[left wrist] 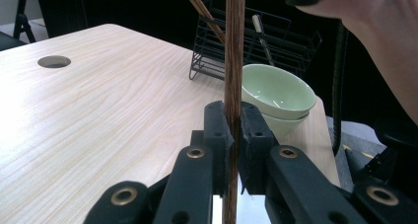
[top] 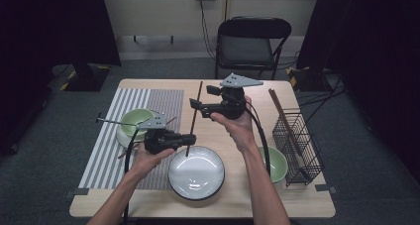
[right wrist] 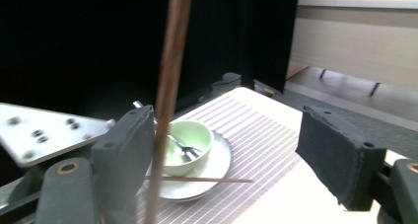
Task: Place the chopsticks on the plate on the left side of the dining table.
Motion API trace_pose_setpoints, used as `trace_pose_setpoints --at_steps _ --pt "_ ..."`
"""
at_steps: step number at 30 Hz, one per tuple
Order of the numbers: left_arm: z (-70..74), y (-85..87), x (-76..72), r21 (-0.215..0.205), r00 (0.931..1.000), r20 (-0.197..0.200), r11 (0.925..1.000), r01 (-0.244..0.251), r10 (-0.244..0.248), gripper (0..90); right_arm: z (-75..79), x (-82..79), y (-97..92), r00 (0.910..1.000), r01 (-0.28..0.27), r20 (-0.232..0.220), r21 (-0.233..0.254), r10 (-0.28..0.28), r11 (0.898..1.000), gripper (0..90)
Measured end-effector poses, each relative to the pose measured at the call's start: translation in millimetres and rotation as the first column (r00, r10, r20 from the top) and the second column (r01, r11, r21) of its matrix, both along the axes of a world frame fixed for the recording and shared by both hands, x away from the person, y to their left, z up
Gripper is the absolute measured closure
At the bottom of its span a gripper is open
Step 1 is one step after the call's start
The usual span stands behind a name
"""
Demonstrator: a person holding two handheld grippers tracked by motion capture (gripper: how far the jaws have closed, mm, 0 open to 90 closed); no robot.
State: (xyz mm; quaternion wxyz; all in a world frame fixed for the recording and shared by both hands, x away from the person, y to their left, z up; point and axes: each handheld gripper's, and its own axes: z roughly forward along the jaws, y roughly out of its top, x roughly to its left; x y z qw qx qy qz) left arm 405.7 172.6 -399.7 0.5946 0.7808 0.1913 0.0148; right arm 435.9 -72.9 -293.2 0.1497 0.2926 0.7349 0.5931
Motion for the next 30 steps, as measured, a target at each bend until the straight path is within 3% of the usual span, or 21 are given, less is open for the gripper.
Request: trace_pose_setpoints --at_steps 7,30 --pt "0.8 3.3 -0.4 -0.006 0.9999 -0.003 0.9999 -0.015 0.015 84.2 -3.6 2.1 -9.0 0.9993 0.038 0.005 0.012 -0.038 0.999 20.9" --pt "4.2 10.6 -0.5 -0.011 0.9995 0.005 0.9994 -0.032 0.032 84.2 -14.2 7.0 -30.2 0.9968 0.078 -0.014 0.004 -0.078 0.997 20.1"
